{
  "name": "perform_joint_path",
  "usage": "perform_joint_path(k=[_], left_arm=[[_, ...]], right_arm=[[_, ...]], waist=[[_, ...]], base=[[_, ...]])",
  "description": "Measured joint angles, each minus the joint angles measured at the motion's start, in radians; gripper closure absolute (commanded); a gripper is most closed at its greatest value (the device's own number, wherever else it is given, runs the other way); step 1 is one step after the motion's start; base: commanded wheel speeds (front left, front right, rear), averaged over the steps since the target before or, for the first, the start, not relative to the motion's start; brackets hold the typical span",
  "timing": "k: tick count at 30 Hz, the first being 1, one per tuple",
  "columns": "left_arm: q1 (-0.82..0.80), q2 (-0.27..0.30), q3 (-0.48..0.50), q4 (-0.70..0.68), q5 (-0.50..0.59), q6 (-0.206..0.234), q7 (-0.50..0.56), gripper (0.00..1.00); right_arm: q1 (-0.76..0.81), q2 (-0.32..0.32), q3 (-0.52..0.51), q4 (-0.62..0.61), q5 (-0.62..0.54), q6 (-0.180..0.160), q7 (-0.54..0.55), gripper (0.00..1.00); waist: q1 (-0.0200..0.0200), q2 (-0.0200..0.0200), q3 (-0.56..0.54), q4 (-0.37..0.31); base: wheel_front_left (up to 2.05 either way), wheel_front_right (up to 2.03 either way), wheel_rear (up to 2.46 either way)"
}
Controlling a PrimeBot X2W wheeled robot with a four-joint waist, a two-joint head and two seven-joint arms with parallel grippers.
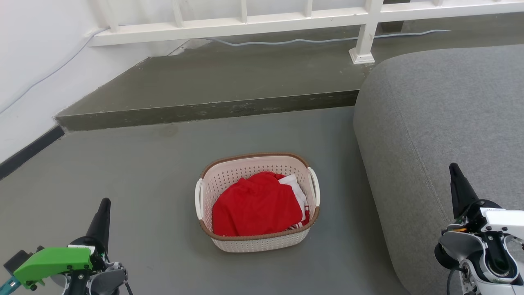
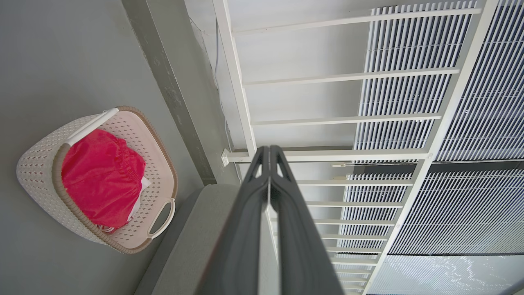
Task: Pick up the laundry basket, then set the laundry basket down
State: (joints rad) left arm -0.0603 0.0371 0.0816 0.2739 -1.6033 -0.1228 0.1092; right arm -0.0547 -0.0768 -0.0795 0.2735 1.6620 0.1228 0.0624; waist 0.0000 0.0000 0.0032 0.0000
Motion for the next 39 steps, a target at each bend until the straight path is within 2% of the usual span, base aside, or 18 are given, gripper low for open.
perform_joint_path(k=[39], left_arm=[[0.0, 0.0, 0.0, 0.0, 0.0, 0.0, 0.0, 1.0]], right_arm=[[0.0, 0.003, -0.002, 0.0, -0.001, 0.0, 0.002, 1.0]], waist=[[0.0, 0.0, 0.0, 0.0]], base=[[0.0, 0.0, 0.0]])
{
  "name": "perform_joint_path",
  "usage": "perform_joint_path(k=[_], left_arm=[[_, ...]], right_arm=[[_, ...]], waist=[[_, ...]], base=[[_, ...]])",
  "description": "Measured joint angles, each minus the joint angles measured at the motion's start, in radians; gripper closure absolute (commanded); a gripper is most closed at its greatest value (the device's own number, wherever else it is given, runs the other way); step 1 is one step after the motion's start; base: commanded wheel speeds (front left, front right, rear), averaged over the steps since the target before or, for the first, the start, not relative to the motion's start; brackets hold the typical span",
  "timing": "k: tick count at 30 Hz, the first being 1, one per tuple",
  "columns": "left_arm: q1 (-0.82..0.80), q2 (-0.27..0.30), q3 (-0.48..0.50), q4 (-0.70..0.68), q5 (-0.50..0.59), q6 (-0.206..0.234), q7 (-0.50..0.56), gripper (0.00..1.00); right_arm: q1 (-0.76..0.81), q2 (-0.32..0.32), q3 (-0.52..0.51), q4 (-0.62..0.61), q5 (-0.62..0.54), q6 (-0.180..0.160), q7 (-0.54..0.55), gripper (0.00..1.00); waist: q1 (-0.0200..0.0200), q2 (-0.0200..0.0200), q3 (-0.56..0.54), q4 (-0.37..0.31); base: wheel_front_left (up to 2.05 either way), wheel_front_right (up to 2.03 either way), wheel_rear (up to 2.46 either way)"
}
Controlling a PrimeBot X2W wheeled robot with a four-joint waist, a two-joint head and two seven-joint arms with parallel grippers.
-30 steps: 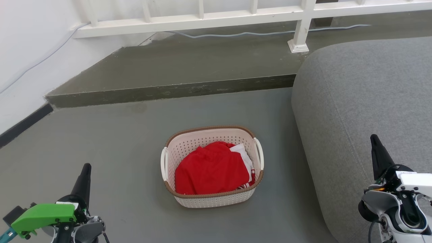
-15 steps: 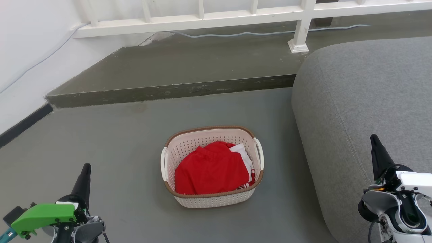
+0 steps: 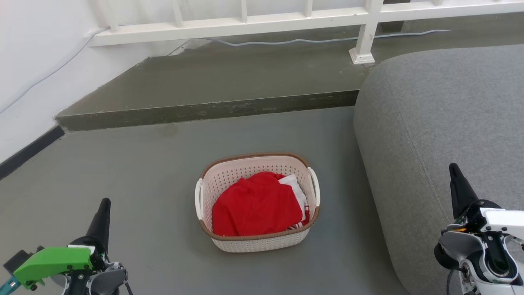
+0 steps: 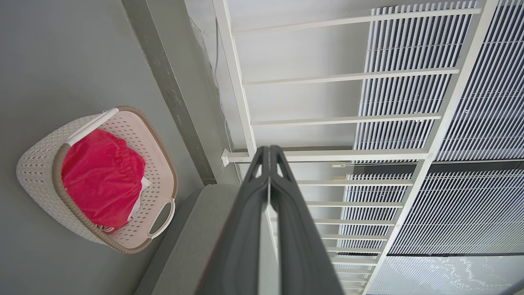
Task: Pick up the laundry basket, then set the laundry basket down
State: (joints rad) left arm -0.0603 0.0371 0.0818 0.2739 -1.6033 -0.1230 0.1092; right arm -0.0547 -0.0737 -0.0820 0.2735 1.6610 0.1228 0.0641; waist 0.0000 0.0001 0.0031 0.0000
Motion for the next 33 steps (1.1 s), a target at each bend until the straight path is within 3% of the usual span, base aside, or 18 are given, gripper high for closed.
perform_joint_path(k=[11, 12, 26, 33], left_arm=[[0.0, 0.0, 0.0, 0.0, 0.0, 0.0, 0.0, 1.0], [0.0, 0.0, 0.0, 0.0, 0.0, 0.0, 0.0, 0.0], [0.038, -0.021, -0.028, 0.035, 0.009, 0.002, -0.024, 0.0], [0.038, -0.02, -0.05, 0.02, 0.073, 0.005, -0.05, 0.0]], right_arm=[[0.0, 0.001, -0.001, 0.0, -0.003, 0.0, 0.0, 1.0], [0.0, 0.001, -0.001, 0.0, -0.003, 0.0, 0.0, 0.0], [0.049, 0.027, 0.024, 0.04, -0.023, -0.001, -0.02, 0.0], [0.049, 0.026, 0.044, 0.03, -0.092, -0.002, -0.041, 0.0]], waist=[[0.0, -0.0001, 0.0, 0.0], [0.0, 0.0, 0.0, 0.0], [0.0, 0.0, -0.001, 0.0], [0.0, 0.0, -0.002, 0.001]], base=[[0.0, 0.0, 0.0], [0.0, 0.0, 0.0], [0.0, 0.0, 0.0], [0.0, 0.0, 0.0]])
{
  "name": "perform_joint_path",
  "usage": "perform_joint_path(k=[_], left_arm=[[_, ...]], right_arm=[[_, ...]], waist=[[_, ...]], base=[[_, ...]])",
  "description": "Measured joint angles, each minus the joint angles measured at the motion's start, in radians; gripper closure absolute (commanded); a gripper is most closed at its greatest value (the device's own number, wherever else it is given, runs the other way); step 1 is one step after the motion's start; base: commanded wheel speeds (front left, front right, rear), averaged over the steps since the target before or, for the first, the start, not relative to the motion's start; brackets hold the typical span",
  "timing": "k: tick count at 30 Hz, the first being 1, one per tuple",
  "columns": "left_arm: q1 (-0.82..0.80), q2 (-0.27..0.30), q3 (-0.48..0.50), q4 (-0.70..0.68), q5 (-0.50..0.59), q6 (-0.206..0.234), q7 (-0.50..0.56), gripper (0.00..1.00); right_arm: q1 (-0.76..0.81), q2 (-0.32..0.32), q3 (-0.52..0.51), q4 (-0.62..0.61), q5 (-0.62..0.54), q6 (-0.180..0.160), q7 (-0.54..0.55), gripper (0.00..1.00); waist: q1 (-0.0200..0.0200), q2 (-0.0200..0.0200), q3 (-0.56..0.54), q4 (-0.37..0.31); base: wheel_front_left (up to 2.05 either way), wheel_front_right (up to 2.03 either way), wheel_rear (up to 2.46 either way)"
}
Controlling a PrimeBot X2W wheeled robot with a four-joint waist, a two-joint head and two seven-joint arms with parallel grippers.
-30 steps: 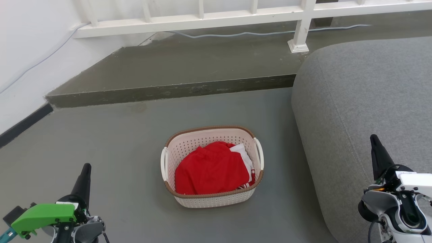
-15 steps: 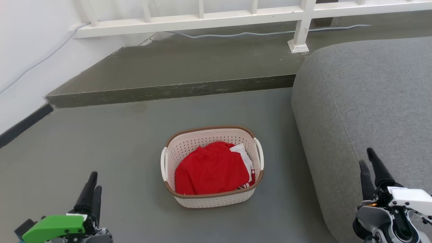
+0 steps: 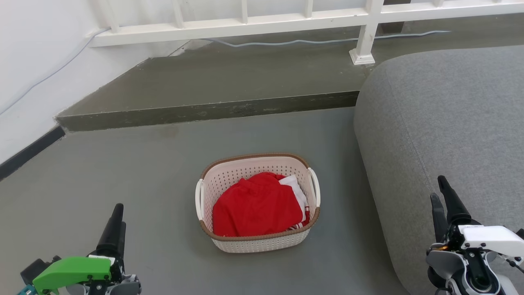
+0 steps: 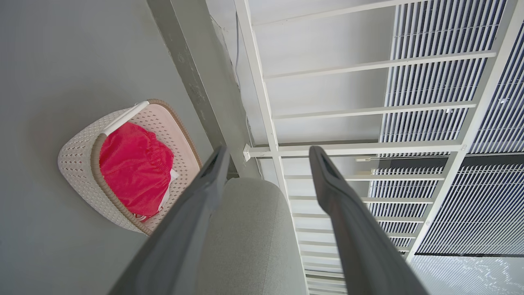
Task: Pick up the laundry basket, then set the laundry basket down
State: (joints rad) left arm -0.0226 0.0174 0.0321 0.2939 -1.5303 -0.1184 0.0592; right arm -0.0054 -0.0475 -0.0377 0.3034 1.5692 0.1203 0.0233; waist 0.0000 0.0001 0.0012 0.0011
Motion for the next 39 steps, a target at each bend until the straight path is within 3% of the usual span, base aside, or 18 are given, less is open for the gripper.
perform_joint_path(k=[11, 39], left_arm=[[0.0, 0.019, -0.031, -0.034, 0.137, 0.022, -0.034, 0.0], [0.0, 0.066, -0.17, -0.109, 0.634, 0.092, -0.122, 0.0]], right_arm=[[-0.001, -0.016, 0.03, -0.036, -0.179, -0.027, -0.032, 0.0], [-0.001, -0.031, 0.188, -0.062, -0.653, -0.115, -0.103, 0.0]], waist=[[0.0, 0.0, 0.001, 0.003], [0.0, 0.0, 0.017, 0.011]], base=[[0.0, 0.0, 0.0], [0.0, 0.0, 0.0]])
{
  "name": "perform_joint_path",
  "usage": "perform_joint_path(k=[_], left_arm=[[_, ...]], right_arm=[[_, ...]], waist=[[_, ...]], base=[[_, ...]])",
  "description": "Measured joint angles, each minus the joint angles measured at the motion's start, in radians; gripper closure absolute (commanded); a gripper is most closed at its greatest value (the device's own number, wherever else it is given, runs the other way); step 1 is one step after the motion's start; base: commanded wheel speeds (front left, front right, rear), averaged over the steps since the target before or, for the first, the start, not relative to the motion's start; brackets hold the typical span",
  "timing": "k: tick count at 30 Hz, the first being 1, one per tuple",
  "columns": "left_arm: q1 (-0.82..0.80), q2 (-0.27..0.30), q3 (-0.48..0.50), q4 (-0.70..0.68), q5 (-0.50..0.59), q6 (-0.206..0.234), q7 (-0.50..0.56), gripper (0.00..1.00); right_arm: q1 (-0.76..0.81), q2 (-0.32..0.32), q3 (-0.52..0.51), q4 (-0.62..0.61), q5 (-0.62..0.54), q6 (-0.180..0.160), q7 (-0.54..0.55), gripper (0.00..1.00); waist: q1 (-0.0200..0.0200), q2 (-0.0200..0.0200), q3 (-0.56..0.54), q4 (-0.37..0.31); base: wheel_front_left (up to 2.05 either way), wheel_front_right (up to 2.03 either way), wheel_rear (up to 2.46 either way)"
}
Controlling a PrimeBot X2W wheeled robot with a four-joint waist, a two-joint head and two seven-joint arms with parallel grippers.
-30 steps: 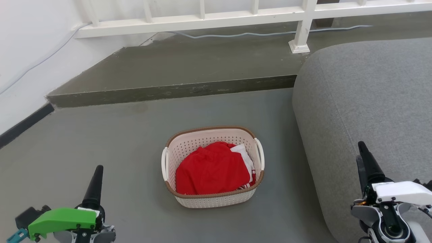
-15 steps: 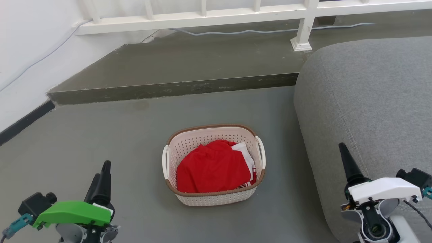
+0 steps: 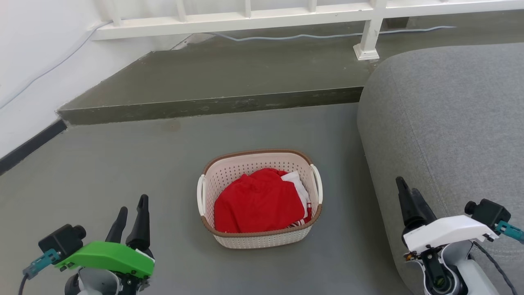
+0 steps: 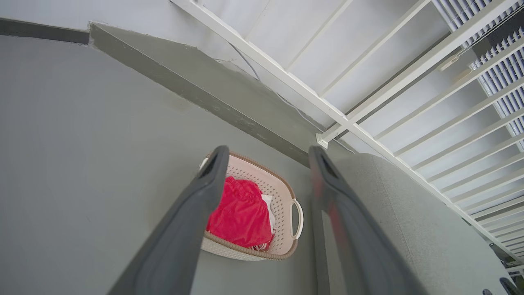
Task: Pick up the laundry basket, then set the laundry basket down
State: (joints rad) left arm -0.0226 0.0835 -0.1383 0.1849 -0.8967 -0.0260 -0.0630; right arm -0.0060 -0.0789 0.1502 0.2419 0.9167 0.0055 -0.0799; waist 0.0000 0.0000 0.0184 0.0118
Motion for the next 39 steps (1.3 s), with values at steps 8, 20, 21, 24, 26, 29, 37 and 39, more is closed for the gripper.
perform_joint_path(k=[8, 20, 21, 24, 26, 29, 37, 39], left_arm=[[0.002, 0.006, -0.027, -0.005, 0.12, 0.027, -0.024, 0.0], [0.003, 0.007, -0.057, -0.021, 0.288, 0.054, -0.062, 0.0], [0.003, 0.007, -0.059, -0.022, 0.302, 0.059, -0.063, 0.0], [0.005, 0.007, -0.064, -0.024, 0.338, 0.063, -0.075, 0.0], [0.007, 0.007, -0.069, -0.026, 0.367, 0.068, -0.082, 0.0], [0.013, 0.007, -0.077, -0.027, 0.401, 0.072, -0.09, 0.0], [0.023, 0.006, -0.091, -0.031, 0.493, 0.09, -0.116, 0.0], [0.026, 0.006, -0.093, -0.032, 0.509, 0.098, -0.123, 0.0]], right_arm=[[0.002, 0.004, 0.026, -0.004, -0.119, -0.016, -0.027, 0.0], [0.007, 0.009, 0.068, -0.013, -0.291, -0.044, -0.058, 0.0], [0.008, 0.01, 0.071, -0.014, -0.307, -0.049, -0.062, 0.0], [0.01, 0.012, 0.083, -0.016, -0.345, -0.053, -0.071, 0.0], [0.01, 0.013, 0.091, -0.019, -0.376, -0.06, -0.074, 0.0], [0.011, 0.014, 0.1, -0.023, -0.416, -0.063, -0.084, 0.0], [0.016, 0.017, 0.128, -0.028, -0.52, -0.079, -0.105, 0.0], [0.016, 0.017, 0.135, -0.031, -0.551, -0.088, -0.111, 0.0]], waist=[[0.0, 0.0, 0.005, 0.001], [0.0, 0.0, 0.013, 0.003], [0.0, 0.0, 0.013, 0.003], [0.0, 0.0, 0.015, 0.003], [0.0, 0.0, 0.015, 0.003], [0.0, 0.0, 0.016, 0.003], [0.0, 0.0, 0.016, 0.003], [0.0, 0.0, 0.015, 0.003]], base=[[0.0, 0.0, 0.0], [0.0, 0.0, 0.0], [0.0, 0.0, 0.0], [0.0, 0.0, 0.0], [0.0, 0.0, 0.0], [0.0, 0.0, 0.0], [0.0, 0.0, 0.0], [0.0, 0.0, 0.0]])
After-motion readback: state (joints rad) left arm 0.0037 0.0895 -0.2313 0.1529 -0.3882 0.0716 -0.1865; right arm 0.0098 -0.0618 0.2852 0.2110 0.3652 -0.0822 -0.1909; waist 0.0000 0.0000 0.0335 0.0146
